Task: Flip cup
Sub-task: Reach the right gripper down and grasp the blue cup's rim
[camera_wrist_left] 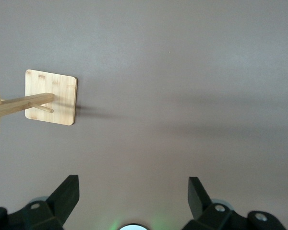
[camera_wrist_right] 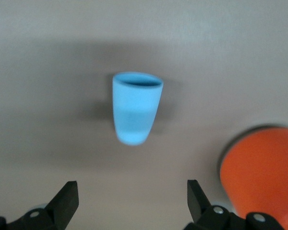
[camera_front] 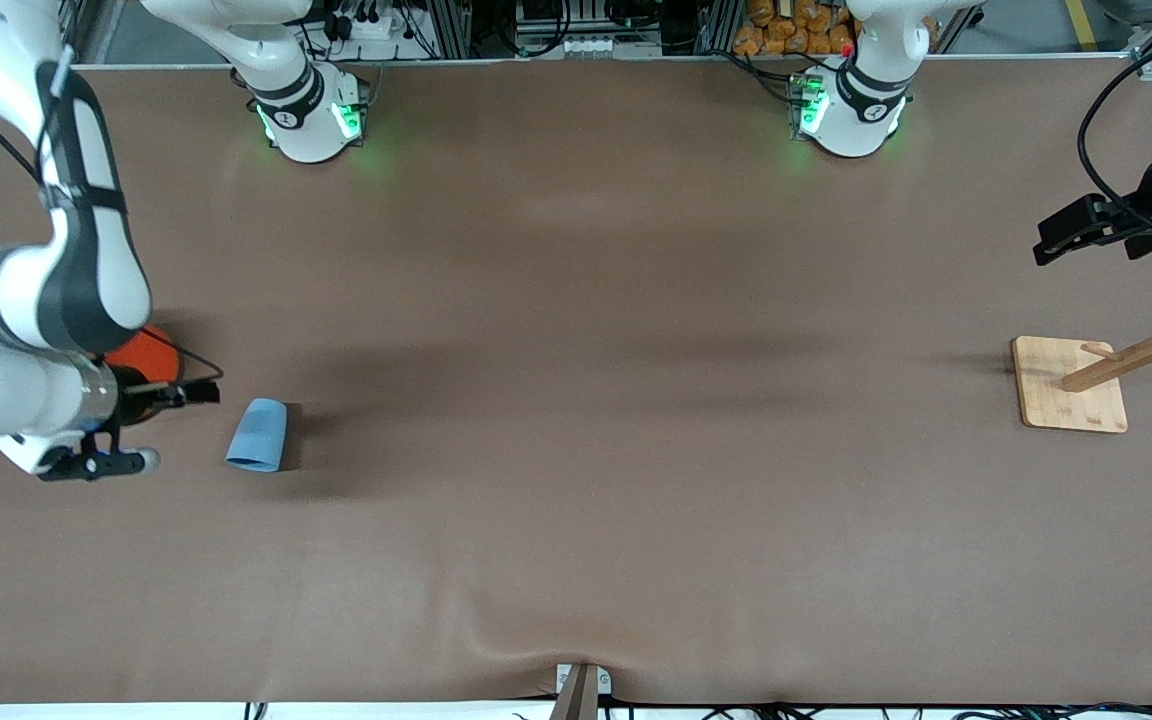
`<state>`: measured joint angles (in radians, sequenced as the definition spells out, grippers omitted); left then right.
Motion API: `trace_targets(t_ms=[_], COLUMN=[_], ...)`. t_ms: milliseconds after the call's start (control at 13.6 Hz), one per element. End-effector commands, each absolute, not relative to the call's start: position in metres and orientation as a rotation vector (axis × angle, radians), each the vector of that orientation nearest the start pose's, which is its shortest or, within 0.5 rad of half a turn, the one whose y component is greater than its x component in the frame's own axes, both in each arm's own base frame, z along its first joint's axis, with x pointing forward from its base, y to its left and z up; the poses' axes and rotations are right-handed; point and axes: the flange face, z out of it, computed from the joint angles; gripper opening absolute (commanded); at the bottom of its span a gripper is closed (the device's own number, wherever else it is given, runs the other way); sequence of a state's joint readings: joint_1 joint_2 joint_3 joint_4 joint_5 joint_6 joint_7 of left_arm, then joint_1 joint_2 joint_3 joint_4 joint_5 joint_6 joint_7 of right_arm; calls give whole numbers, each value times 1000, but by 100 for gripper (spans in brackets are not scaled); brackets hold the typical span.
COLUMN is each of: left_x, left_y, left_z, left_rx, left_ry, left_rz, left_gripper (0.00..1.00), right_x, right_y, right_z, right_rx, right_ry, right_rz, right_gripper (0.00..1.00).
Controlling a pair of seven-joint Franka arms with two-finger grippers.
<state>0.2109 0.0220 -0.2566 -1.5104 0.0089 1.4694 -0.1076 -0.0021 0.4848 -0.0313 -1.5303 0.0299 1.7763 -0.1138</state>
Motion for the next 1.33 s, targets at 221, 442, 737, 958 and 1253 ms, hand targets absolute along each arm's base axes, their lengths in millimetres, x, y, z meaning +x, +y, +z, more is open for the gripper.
trace_targets(t_ms=[221, 442, 737, 958, 1253], left_x=[547, 546, 545, 546, 545], left_y=[-22, -22, -21, -20, -20], left_z=[638, 637, 636, 630, 631], left_rx=[-3122, -3121, -3117, -3114, -3113], left_ry=[-69, -69, -72, -89, -86], left_rz=[110, 117, 131, 152, 147], left_gripper=[100, 100, 100, 100, 100], right_x=[672, 653, 657, 661, 655], right_y=[-2, 9, 2, 0, -2], right_z=[320, 276, 247, 212, 188], right_rx=[-3083, -3078, -3080, -3089, -3093], right_ry=[-156, -179, -195, -188, -184], right_rz=[400, 436, 407, 362, 342], right_gripper=[100, 100, 100, 100, 100])
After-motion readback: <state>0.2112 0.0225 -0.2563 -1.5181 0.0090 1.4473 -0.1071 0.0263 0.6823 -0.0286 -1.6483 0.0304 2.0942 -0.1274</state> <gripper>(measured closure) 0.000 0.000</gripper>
